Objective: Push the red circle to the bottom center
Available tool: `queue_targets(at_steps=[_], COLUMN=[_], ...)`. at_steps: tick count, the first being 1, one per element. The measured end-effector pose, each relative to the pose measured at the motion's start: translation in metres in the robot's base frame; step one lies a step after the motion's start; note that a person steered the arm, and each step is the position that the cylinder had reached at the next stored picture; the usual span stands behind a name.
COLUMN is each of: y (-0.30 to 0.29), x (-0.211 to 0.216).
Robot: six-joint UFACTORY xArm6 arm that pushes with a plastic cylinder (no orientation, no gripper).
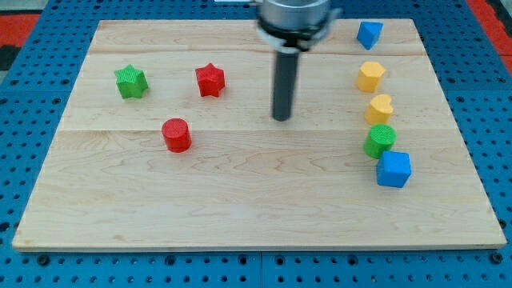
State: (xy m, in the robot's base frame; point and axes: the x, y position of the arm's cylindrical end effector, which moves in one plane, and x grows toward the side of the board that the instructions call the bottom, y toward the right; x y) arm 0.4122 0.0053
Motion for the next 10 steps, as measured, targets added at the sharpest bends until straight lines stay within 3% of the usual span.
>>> queue_targets(at_steps=[2,3,7,9,10], y=[-0.139,-0.150,-0.078,-0.088,-0.053], x=[0.000,0.007,0.077,0.106,0.124])
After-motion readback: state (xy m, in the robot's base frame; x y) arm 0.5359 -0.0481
